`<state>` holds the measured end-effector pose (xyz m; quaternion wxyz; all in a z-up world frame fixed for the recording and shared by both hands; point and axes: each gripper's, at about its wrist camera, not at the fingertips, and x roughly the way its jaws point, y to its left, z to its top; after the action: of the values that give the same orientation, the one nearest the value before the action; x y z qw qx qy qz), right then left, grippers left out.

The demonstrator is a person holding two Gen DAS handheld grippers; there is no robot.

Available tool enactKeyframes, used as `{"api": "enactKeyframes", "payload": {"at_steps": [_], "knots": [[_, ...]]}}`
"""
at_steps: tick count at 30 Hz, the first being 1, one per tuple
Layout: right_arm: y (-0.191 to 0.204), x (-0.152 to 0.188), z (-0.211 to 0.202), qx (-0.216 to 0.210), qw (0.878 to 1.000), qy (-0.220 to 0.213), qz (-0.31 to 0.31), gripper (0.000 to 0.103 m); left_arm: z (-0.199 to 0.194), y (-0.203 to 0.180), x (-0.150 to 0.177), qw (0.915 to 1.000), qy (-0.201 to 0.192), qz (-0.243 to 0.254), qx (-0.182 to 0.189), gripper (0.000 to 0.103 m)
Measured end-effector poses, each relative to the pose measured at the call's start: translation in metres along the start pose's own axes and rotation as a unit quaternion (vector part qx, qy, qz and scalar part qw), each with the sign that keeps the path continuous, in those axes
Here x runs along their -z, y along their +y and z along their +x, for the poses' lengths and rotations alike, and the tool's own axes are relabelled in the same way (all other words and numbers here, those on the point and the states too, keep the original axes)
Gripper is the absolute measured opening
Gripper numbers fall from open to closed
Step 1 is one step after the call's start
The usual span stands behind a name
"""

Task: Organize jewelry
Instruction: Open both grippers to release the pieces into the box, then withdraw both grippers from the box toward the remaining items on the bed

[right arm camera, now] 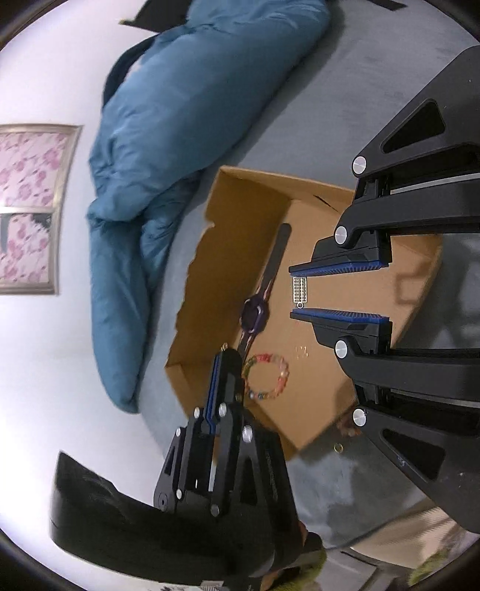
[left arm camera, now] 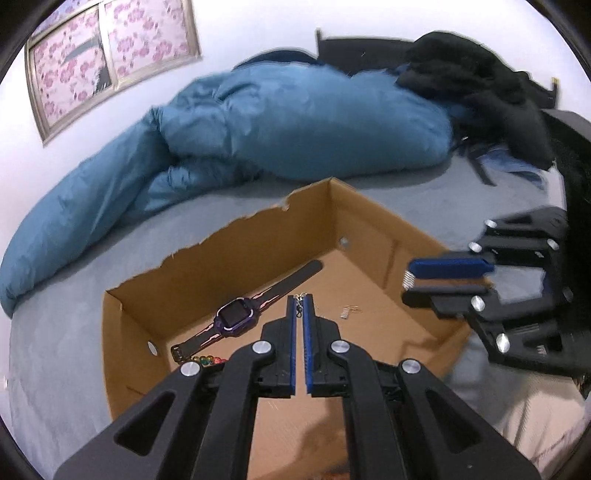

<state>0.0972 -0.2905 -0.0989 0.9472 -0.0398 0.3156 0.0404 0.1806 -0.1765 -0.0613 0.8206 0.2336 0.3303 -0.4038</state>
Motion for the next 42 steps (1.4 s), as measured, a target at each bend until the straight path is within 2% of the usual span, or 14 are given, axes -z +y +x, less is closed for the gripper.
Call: {"api": "enactKeyframes", "payload": {"at_steps": [7,9,11,18,30,42], "knots": [[-0.003,0.001,0.018,0.003,1.000,0.022,0.012,0.016,0.025,0.011,-0.013,0.9989,0.031,-0.033,-0.014,0.003],[-0.002,0.002,0.018,0.002,1.000,0.021,0.013,0.022,0.026,0.012,-0.013,0.9986,0.035,-0.034,-0.018,0.008],[-0.001,0.001,0.017,0.000,1.000,0.016,0.016,0.027,0.026,0.012,-0.013,0.9985,0.036,-0.035,-0.023,0.018],[-0.001,0.001,0.004,0.000,1.000,-0.005,0.022,0.037,0.020,0.020,-0.008,0.9974,0.039,-0.049,-0.035,0.024],[-0.004,0.002,-0.031,-0.004,0.998,-0.049,0.034,0.047,-0.023,0.030,-0.001,0.9963,0.005,-0.072,-0.047,0.026],[0.007,0.008,-0.056,-0.035,0.995,-0.087,0.031,0.056,-0.081,0.017,0.027,0.9973,-0.030,-0.061,-0.027,0.026]]}}
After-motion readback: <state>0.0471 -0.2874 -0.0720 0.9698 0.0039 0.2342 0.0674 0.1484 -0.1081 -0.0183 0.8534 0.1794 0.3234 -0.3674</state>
